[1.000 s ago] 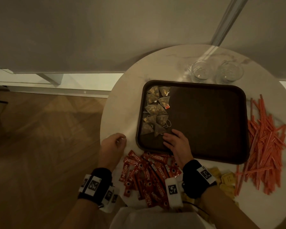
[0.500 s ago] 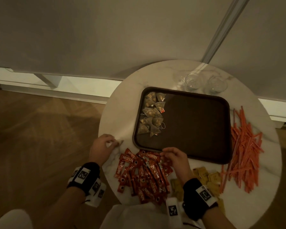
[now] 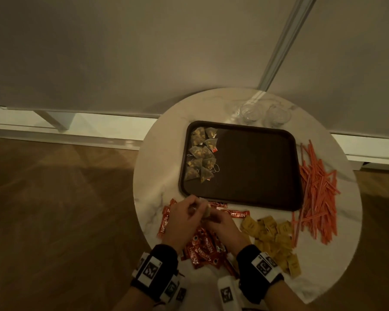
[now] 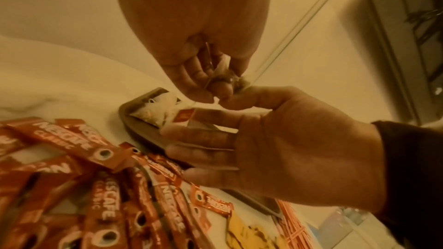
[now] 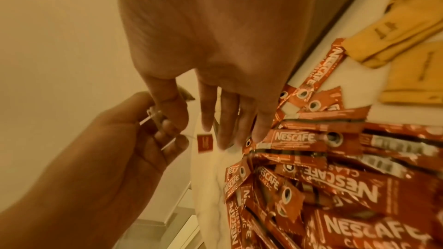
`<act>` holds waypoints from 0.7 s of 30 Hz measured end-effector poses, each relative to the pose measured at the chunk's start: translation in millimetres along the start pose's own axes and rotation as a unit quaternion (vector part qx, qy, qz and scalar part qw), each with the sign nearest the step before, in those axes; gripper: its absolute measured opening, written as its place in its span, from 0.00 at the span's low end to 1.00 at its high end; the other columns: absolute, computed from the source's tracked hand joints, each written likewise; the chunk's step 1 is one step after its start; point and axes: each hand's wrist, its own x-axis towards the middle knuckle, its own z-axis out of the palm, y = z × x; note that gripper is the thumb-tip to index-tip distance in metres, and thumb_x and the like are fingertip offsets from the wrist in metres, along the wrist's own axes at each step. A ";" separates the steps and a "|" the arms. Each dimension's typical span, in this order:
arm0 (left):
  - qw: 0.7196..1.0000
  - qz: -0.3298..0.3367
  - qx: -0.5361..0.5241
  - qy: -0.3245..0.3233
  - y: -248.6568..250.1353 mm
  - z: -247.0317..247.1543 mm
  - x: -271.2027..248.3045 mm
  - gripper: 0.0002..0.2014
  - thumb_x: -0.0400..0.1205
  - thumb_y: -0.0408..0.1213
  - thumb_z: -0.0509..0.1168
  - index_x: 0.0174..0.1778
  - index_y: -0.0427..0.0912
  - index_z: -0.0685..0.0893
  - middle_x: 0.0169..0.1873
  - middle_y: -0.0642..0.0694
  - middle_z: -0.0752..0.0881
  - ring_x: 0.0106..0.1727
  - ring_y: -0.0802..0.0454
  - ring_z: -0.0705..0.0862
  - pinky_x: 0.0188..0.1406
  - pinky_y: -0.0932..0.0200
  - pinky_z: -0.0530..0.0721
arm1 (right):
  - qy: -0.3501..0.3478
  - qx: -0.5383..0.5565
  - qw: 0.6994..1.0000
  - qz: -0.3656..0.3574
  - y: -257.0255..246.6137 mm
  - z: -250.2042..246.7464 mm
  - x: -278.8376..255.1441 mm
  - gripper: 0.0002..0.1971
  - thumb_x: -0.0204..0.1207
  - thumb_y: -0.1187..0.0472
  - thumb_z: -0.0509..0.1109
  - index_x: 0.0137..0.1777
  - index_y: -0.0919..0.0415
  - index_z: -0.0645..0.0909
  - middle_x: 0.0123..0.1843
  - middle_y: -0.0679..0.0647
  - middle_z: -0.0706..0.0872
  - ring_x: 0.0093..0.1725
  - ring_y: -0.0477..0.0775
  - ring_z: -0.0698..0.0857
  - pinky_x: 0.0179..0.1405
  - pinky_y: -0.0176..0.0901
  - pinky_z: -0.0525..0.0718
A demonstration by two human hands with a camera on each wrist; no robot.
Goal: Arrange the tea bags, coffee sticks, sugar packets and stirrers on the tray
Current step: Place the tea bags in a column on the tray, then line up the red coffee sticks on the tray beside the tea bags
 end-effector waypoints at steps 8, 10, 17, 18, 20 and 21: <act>0.999 -0.019 -0.043 -0.019 -5.5 7.3 -5.4 0.04 0.84 0.41 0.67 0.45 0.49 0.86 0.39 0.53 0.90 0.43 0.58 0.89 0.44 0.58 0.89 | 0.001 0.029 0.999 0.021 13.0 0.2 -21.1 0.07 0.81 0.65 0.70 0.52 0.63 0.90 0.50 0.56 0.93 0.52 0.56 0.91 0.59 0.50 0.88; 0.999 -0.020 -0.045 -0.004 -4.4 5.8 -7.9 0.04 0.84 0.37 0.67 0.45 0.49 0.86 0.40 0.58 0.89 0.44 0.63 0.88 0.45 0.66 0.87 | 0.001 0.012 1.000 0.028 15.9 -2.4 -22.9 0.06 0.80 0.64 0.72 0.48 0.59 0.91 0.48 0.53 0.93 0.50 0.52 0.91 0.57 0.48 0.88; 0.995 -0.064 -0.076 0.019 -16.5 8.6 -18.2 0.07 0.84 0.35 0.67 0.40 0.45 0.82 0.36 0.56 0.89 0.37 0.61 0.88 0.39 0.65 0.83 | -0.009 0.021 0.999 0.045 23.2 -18.9 -40.3 0.06 0.78 0.70 0.73 0.43 0.59 0.89 0.41 0.52 0.93 0.40 0.49 0.91 0.42 0.39 0.89; 0.994 -0.073 -0.083 0.022 -17.5 10.2 -19.9 0.07 0.84 0.35 0.67 0.40 0.44 0.82 0.36 0.56 0.89 0.37 0.61 0.88 0.38 0.64 0.83 | -0.009 0.028 0.998 0.050 25.4 -22.0 -43.0 0.06 0.77 0.70 0.73 0.43 0.60 0.89 0.41 0.53 0.93 0.39 0.50 0.91 0.40 0.38 0.88; 0.991 -0.091 -0.093 0.029 -18.7 15.0 -23.5 0.07 0.85 0.37 0.67 0.42 0.41 0.83 0.37 0.58 0.90 0.36 0.63 0.88 0.34 0.65 0.84 | -0.012 0.037 0.997 0.060 27.5 -29.6 -48.9 0.04 0.76 0.70 0.74 0.43 0.63 0.89 0.40 0.54 0.92 0.35 0.51 0.89 0.36 0.37 0.88; 0.989 -0.103 -0.103 0.032 -18.0 17.7 -25.3 0.07 0.85 0.36 0.67 0.44 0.38 0.83 0.37 0.59 0.90 0.36 0.64 0.88 0.33 0.66 0.84 | -0.017 0.036 0.997 0.064 28.6 -34.5 -51.7 0.04 0.76 0.70 0.74 0.43 0.63 0.89 0.40 0.54 0.92 0.34 0.51 0.89 0.35 0.38 0.88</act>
